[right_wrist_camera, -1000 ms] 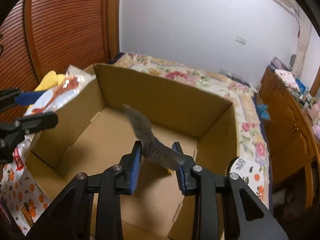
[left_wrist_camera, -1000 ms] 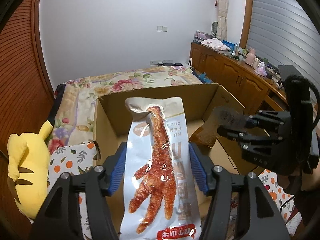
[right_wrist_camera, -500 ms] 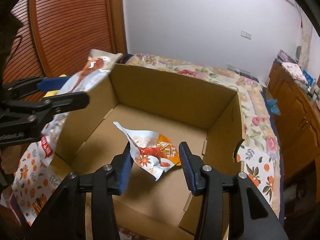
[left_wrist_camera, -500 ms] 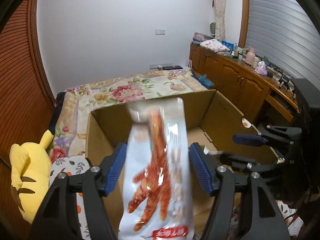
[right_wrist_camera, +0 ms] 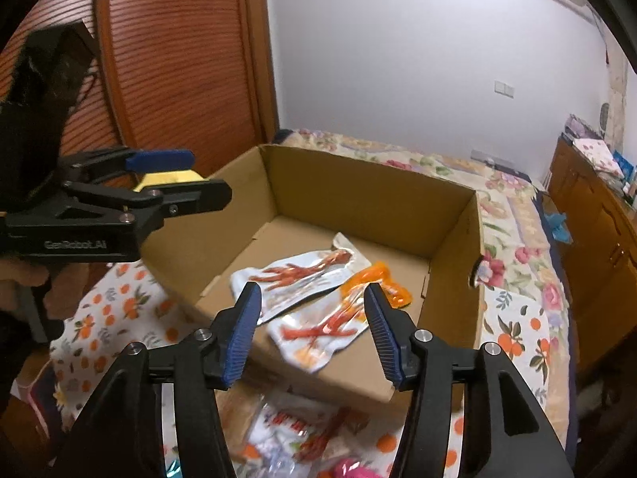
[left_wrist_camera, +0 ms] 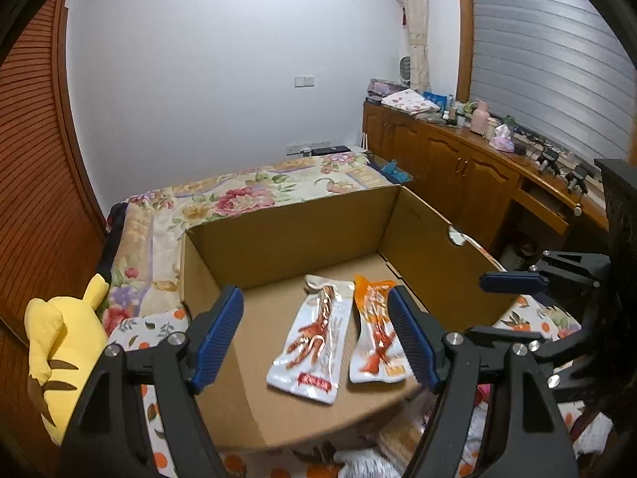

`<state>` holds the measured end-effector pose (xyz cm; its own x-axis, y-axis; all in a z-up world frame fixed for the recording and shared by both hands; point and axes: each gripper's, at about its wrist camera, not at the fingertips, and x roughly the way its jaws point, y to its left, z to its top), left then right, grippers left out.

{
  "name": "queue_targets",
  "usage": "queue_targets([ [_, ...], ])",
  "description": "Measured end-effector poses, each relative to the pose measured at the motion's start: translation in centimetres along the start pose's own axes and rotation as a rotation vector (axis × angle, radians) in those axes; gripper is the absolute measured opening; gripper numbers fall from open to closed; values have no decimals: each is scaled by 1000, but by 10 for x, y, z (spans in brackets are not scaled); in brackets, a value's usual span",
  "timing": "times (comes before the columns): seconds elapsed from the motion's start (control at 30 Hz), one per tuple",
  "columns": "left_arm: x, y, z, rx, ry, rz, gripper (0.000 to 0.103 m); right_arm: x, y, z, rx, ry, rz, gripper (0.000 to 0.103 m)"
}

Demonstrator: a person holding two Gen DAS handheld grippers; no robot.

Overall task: Organize snacks
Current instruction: 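Move the left tool to the brown wrapped snack while the right tool approaches the pink packet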

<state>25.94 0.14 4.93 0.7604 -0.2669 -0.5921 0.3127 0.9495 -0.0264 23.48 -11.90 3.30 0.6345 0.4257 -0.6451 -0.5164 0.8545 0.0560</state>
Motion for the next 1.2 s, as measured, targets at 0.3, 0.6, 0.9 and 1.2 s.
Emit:
queue_targets([
  [0.3, -47, -13, -39, 29, -8, -50, 76, -36, 9, -48, 0, 0, 15, 55],
  [0.6, -69, -19, -88, 7, 28, -93, 76, -35, 2, -114, 31, 60, -32, 55],
  [0.9, -61, -14, -148, -32, 124, -98, 76, -27, -21, -157, 108, 104, -92, 55],
  [1.2, -55, -4, -197, -114, 193, -78, 75, -19, -33, -168, 175, 119, -88, 55],
])
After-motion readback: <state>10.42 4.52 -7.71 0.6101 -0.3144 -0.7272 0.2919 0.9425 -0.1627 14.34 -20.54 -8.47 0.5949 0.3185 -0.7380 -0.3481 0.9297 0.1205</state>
